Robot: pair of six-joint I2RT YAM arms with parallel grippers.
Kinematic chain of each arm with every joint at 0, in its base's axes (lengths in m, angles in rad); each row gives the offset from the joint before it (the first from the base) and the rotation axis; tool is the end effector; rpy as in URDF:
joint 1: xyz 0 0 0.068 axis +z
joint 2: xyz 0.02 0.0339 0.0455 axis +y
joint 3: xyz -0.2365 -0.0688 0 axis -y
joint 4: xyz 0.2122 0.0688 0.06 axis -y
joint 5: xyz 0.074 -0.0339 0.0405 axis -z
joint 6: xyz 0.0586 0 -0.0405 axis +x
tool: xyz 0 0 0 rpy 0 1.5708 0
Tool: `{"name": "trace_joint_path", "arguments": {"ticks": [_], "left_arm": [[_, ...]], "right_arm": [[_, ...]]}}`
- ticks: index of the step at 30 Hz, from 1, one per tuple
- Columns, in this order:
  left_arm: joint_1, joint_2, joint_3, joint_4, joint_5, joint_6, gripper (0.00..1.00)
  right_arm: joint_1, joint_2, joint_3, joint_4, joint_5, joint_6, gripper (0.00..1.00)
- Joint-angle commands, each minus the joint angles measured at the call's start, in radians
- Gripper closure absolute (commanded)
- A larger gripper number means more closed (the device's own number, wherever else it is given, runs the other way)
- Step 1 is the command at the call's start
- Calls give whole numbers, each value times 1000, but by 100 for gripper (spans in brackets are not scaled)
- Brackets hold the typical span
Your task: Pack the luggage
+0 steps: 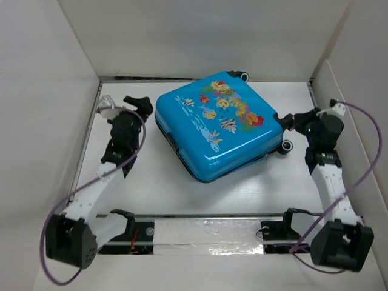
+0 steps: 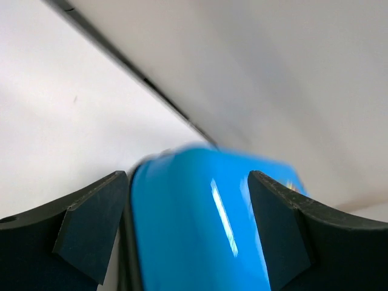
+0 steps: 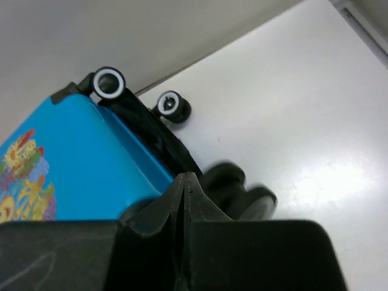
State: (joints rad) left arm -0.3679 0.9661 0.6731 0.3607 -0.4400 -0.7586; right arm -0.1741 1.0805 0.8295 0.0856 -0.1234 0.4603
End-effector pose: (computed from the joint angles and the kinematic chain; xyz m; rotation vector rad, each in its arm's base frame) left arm 0.2262 -0.0604 0.3128 -0.6409 1.3966 -0.5713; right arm 0.2568 -0.0378 0.3058 0.4570 1.6845 0.3171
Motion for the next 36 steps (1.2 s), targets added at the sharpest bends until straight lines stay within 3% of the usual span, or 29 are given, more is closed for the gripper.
{"name": "trace_joint_path", "arguments": {"ticks": [1, 3, 4, 8, 11, 12, 17, 20, 24, 25, 26, 29, 33, 36], "left_arm": [[156, 178, 176, 124, 279, -64, 22], [205, 380, 300, 89, 381, -64, 23], [227, 457, 453, 25, 449, -15, 24], [250, 870, 828, -147, 598, 113, 24], [286, 1069, 1038, -203, 748, 143, 24], [287, 1107, 1081, -212, 771, 142, 24], [311, 1353, 1408, -314, 960, 183, 24], [302, 1448, 1566, -401, 1087, 237, 24], [293, 1383, 1372, -248, 1241, 213, 24], [281, 1343, 1205, -130, 1242, 190, 24], [280, 1262, 1129, -79, 1236, 185, 24], [259, 1106, 843, 101, 1160, 118, 24], [250, 893, 431, 409, 1017, -53, 25], [250, 765, 234, 475, 940, -59, 26]], "right_arm": [[-2, -158, -151, 5, 102, 61, 100], [-2, -221, -222, 3, 94, 70, 100], [10, -244, -274, -13, 96, 80, 100], [10, -265, -343, -29, 97, 91, 99], [10, -228, -348, -70, 85, 81, 94], [19, -205, -358, -55, 70, 75, 89], [28, -78, -357, 59, 5, 37, 87], [57, 40, -305, 113, -42, 9, 77], [110, 186, -202, 138, -136, -20, 67], [125, 215, -152, 132, -136, -25, 67], [155, 266, -129, 129, -131, -31, 67], [217, 340, -25, 171, -131, -38, 68], [301, 500, 167, 106, -143, -86, 68], [327, 559, 270, 74, -153, -94, 67]]}}
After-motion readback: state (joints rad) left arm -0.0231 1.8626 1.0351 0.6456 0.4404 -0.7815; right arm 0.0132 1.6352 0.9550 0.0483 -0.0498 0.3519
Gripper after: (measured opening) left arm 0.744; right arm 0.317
